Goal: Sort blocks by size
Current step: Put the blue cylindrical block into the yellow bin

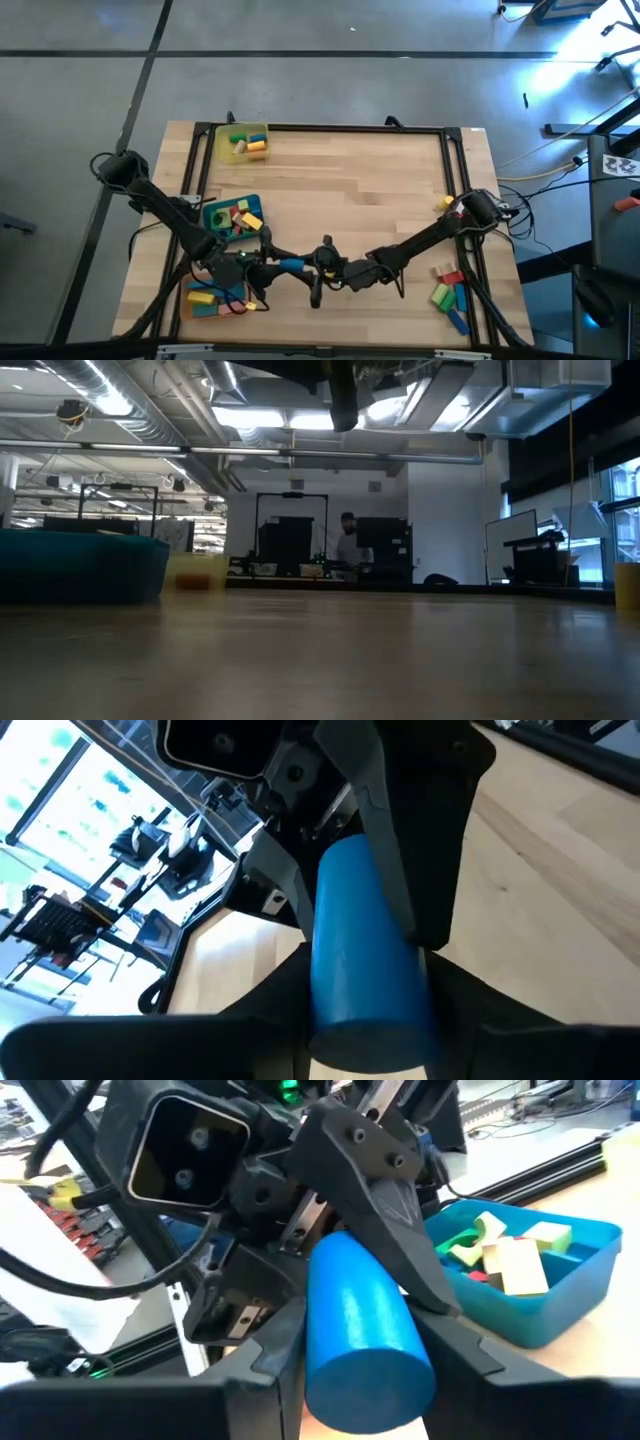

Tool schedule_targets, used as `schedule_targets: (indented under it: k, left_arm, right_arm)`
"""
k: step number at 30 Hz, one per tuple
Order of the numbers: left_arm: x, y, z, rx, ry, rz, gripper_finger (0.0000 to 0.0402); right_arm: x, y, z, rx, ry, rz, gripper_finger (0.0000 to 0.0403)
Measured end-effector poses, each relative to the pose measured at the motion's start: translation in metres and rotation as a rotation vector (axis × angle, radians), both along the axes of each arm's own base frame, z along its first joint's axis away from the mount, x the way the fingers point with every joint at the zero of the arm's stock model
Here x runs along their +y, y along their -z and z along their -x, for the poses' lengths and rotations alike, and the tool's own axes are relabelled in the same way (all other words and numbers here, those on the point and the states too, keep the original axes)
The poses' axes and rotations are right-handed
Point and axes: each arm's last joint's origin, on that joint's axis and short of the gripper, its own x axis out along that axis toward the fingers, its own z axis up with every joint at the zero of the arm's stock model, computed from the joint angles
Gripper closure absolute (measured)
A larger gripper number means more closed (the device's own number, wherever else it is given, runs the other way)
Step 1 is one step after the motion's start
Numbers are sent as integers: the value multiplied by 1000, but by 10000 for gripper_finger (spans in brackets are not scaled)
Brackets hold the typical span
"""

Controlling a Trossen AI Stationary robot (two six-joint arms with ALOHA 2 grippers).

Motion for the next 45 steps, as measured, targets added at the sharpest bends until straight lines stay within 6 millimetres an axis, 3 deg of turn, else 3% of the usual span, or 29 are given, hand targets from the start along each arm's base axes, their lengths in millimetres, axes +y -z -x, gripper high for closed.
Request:
schedule_targets:
  k: [5,12,20,26,35,40,45]
  left_arm:
    - [-3,0,2,-5,9,12,290]
    - [-3,-1,2,-16,-11,79,290]
    - [12,-15,16,8,-76,179,289]
    - [41,-23,31,58,-213,242,289]
    - [96,-33,47,114,-461,337,289]
    - [132,-33,47,139,-609,397,289]
    - [169,-26,40,187,-769,343,289]
  right_arm:
    - [0,0,0,0,-2,-6,246]
    - [1,0,1,7,-19,24,165]
    - [9,-30,20,51,-94,109,126]
    - [25,-35,33,67,-104,160,134]
    - [22,-33,33,88,-30,198,139]
    - [17,-30,30,113,-14,192,139]
    - [14,-27,30,140,-8,190,139]
